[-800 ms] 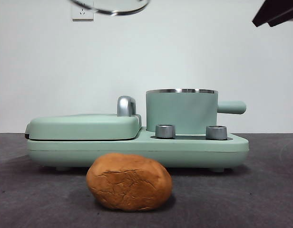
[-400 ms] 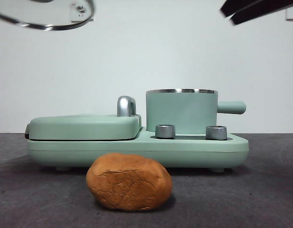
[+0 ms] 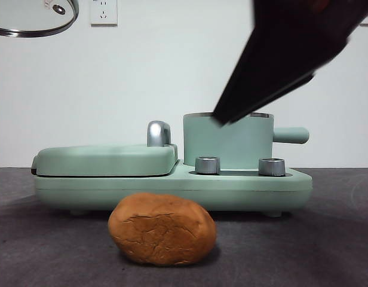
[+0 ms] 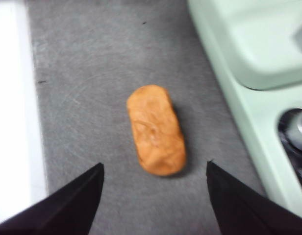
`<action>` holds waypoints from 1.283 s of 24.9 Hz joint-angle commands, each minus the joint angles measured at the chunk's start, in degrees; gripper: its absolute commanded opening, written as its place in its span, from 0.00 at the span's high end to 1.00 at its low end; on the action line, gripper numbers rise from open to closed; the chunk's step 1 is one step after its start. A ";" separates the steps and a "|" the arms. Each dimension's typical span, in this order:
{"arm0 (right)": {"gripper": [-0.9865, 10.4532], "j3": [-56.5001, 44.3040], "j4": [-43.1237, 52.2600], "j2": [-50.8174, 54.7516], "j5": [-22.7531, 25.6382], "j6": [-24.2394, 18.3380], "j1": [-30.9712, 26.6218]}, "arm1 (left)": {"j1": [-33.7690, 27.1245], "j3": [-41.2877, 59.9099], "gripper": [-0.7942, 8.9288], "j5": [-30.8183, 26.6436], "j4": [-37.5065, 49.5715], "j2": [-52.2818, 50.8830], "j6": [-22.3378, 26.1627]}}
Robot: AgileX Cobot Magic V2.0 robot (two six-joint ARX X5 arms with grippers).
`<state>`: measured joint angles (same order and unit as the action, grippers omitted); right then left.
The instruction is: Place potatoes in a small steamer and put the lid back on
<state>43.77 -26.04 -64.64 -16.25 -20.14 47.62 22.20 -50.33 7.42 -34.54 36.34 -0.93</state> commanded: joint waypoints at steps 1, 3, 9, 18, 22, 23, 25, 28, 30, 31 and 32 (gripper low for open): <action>0.62 0.90 3.28 -3.61 0.09 -0.44 1.88 | 0.20 -0.83 0.90 0.07 1.90 -0.11 -0.46; 0.62 0.90 5.53 -5.90 -0.02 -0.44 2.89 | 0.20 -0.83 0.90 0.07 1.90 -0.09 -0.46; 0.61 0.90 10.36 -12.13 0.04 -0.44 5.25 | 0.20 -0.83 0.90 0.07 1.49 -0.11 -0.44; 0.61 0.90 15.82 -19.89 4.72 -0.44 6.25 | 0.20 -0.83 0.90 0.07 0.94 -0.24 -0.39; 0.62 0.90 16.41 -23.06 4.72 -0.42 6.27 | 0.20 -0.83 0.90 0.07 0.94 -0.44 0.02; 0.62 0.90 16.44 -23.96 4.72 -0.33 6.27 | 0.20 -0.83 0.90 0.07 0.94 -0.44 0.07; 0.62 0.90 16.44 -24.92 4.74 -0.17 6.25 | 0.20 -0.83 0.90 0.07 0.94 -0.48 0.09; 0.64 0.90 16.83 -25.00 4.96 0.13 6.25 | 0.20 -0.83 0.90 0.07 0.94 -0.48 0.24; 0.74 0.90 16.83 -25.00 4.92 0.55 6.25 | 0.20 -0.83 0.90 0.07 0.94 -0.48 0.24; 0.81 0.92 16.85 -24.76 4.26 1.55 6.27 | 0.20 -0.83 0.90 0.07 0.94 -0.48 0.26; 0.82 0.92 16.81 -24.39 4.26 1.84 6.27 | 0.20 -0.83 0.90 0.07 0.94 -0.48 0.26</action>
<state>44.31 -9.65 -88.82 -11.81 -19.49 53.21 22.20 -50.33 7.42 -35.14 35.97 -1.04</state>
